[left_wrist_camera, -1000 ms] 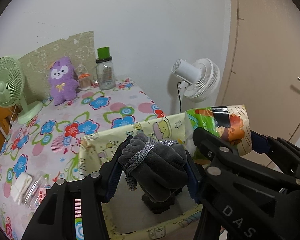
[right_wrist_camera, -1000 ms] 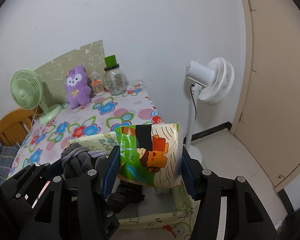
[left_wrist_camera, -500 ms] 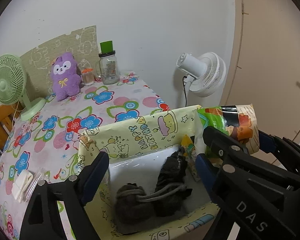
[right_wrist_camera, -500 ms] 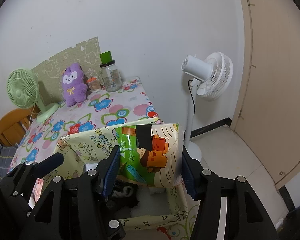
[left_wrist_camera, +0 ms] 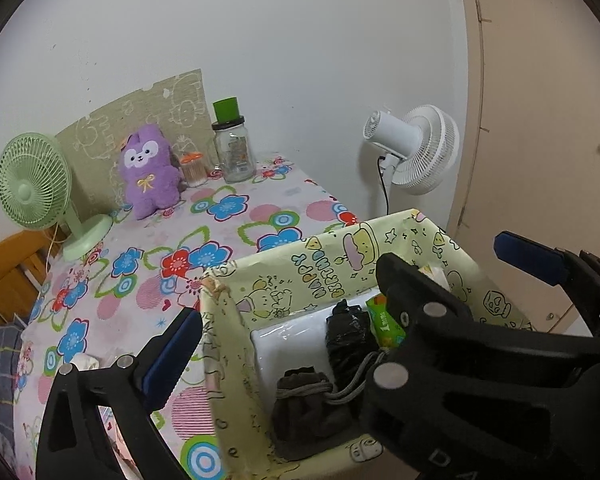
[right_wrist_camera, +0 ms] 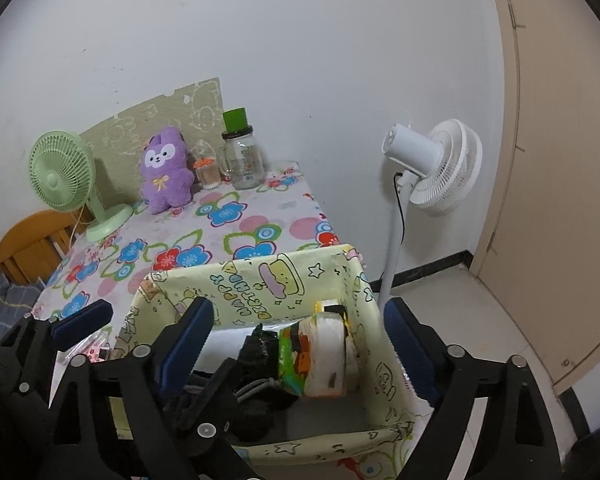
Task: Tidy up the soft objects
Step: 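Open both grippers to drop the grey pouch and green box into the box, then move both tools back over the table toward the paper roll and pink packet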
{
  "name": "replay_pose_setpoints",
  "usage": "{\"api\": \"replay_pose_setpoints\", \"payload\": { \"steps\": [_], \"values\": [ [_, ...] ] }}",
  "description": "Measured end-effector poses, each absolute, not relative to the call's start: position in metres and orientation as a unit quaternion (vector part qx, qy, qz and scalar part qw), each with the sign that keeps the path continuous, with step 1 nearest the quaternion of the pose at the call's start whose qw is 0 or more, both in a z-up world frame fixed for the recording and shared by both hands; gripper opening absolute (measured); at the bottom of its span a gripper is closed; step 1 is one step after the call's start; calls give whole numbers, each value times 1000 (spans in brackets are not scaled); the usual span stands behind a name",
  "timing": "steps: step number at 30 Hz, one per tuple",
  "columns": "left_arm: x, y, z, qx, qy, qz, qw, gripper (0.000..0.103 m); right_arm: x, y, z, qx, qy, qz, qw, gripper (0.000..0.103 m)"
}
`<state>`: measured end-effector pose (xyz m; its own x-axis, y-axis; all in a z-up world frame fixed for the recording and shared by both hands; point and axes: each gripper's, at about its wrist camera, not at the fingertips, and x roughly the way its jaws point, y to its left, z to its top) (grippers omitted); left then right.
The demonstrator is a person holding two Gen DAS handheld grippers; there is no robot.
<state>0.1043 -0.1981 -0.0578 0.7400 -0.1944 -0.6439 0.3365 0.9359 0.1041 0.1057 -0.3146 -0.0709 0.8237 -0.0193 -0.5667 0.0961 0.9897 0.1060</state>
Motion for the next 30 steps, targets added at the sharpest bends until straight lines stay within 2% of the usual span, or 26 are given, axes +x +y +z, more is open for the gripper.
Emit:
{"api": "replay_pose_setpoints", "payload": {
  "steps": [30],
  "values": [
    [83,-106,-36,76,306,-110,943,103,84,-223,-49,36,269,-19,962,94]
  ]
}}
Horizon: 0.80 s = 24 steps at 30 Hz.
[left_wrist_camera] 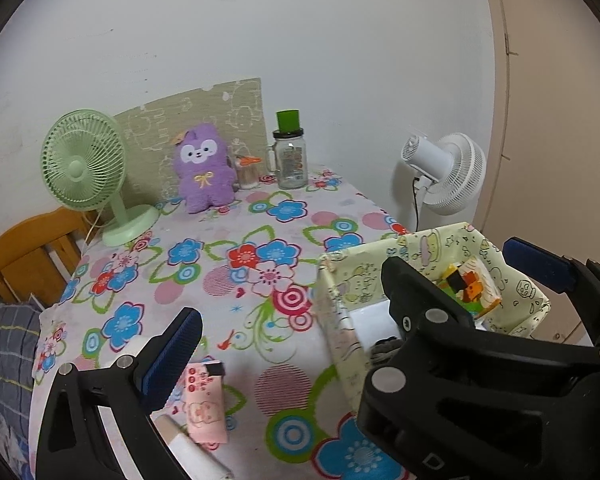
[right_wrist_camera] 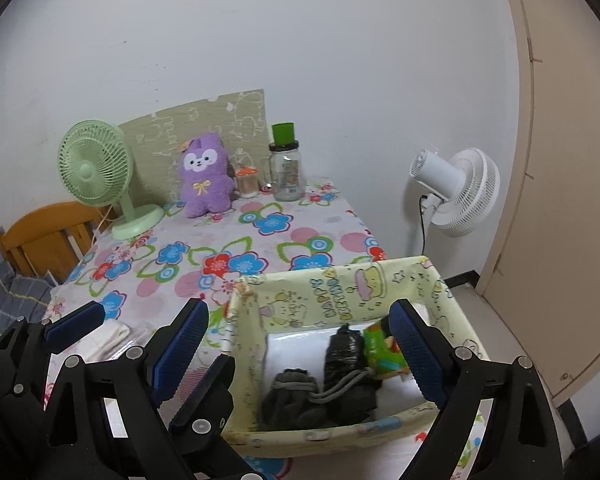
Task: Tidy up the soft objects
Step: 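Move both tools back over the table toward the paper roll and pink packet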
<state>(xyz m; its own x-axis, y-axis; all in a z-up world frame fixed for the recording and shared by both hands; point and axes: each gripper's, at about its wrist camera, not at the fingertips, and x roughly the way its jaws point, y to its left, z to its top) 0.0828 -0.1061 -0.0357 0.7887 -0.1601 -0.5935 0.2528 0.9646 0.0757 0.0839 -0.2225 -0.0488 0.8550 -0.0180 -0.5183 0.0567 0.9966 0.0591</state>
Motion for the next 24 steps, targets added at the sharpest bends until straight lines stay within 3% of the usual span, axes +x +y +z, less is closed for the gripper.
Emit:
{"api": "replay_pose_setpoints", "payload": {
  "steps": [24],
  "values": [
    [66,-31,-42,58,303,-68,949,103,75,-145,-54,17,269,21,963,94]
  ]
}}
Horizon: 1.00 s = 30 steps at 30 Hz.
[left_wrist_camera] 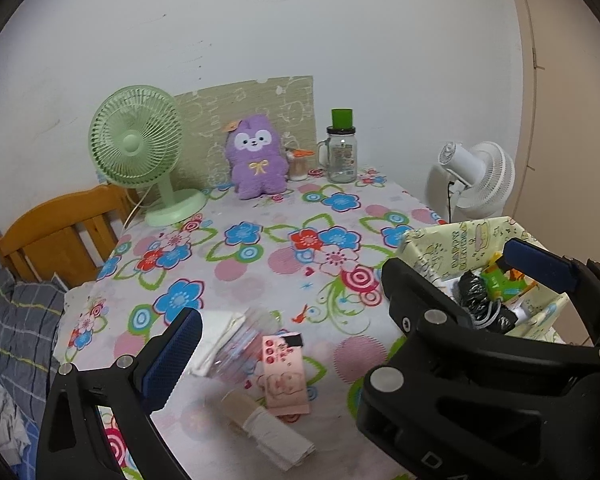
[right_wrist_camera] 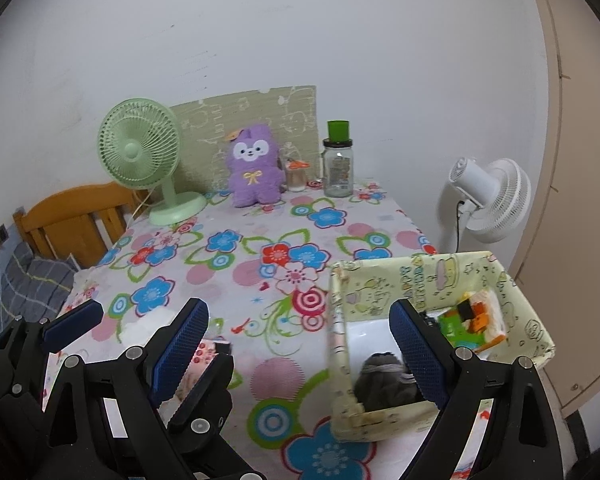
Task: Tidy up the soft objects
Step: 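Move both tools back over the table toward the paper roll and pink packet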
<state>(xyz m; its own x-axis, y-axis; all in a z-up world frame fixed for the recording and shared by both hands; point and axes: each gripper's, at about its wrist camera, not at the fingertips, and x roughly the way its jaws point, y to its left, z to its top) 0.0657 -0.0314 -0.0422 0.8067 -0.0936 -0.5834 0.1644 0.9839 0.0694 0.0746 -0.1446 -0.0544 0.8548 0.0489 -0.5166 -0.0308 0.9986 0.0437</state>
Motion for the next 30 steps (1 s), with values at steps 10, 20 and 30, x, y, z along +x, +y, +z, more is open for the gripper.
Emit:
{"api": "replay_pose_setpoints", "payload": {
  "steps": [10,20,30],
  "values": [
    [58,-10,-51,53,308,-55,948,103,70,-121,-63,12,269,37,962,94],
    [55,7,-70,48,327,-51,942,103,68,-105,-81,9,282,47,958,94],
    [50,17,-88,59,334,-45,940,103,66,-91,-100,0,293,57,955,94]
  ]
}}
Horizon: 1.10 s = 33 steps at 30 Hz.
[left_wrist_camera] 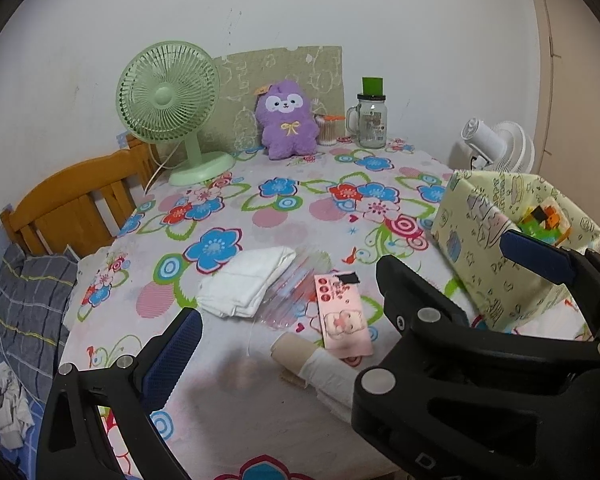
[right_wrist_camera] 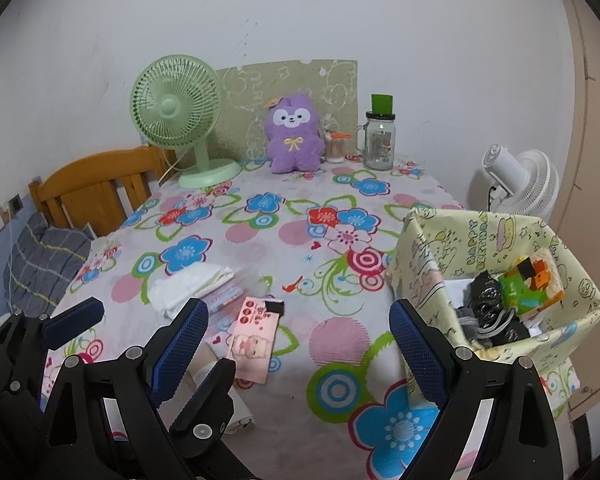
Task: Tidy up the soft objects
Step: 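Move both tools back over the table toward the paper roll and pink packet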
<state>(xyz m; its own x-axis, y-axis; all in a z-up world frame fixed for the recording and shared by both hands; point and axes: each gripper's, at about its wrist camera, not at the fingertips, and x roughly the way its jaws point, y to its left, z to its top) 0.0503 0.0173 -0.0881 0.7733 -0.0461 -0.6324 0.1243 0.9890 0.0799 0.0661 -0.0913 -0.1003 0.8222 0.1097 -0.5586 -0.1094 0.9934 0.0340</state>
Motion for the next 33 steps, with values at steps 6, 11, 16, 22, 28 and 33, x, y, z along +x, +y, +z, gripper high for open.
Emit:
{"api": "replay_pose_setpoints", "payload": {
  "steps": [6,11,16,22,28,33],
  "values": [
    [52,22,-101,49,340,-54,937,103,67,-87,-114,5,300,62,952,94],
    [56,24,-115,46,354,-55,932,103,70,-85,-127,6,306,59,950,94],
    [61,26,-127,42,368,-53,927,103,74,-85,-140,13,314,62,947,94],
    [66,27,-142,36,390,-52,918,103,79,-85,-154,16,325,59,944,94],
    [70,25,-156,31,402,-55,913,103,81,-88,-165,11,326,46,944,94],
    [71,22,-158,31,403,-59,913,98,83,-91,-169,10,328,42,944,94]
  ]
}}
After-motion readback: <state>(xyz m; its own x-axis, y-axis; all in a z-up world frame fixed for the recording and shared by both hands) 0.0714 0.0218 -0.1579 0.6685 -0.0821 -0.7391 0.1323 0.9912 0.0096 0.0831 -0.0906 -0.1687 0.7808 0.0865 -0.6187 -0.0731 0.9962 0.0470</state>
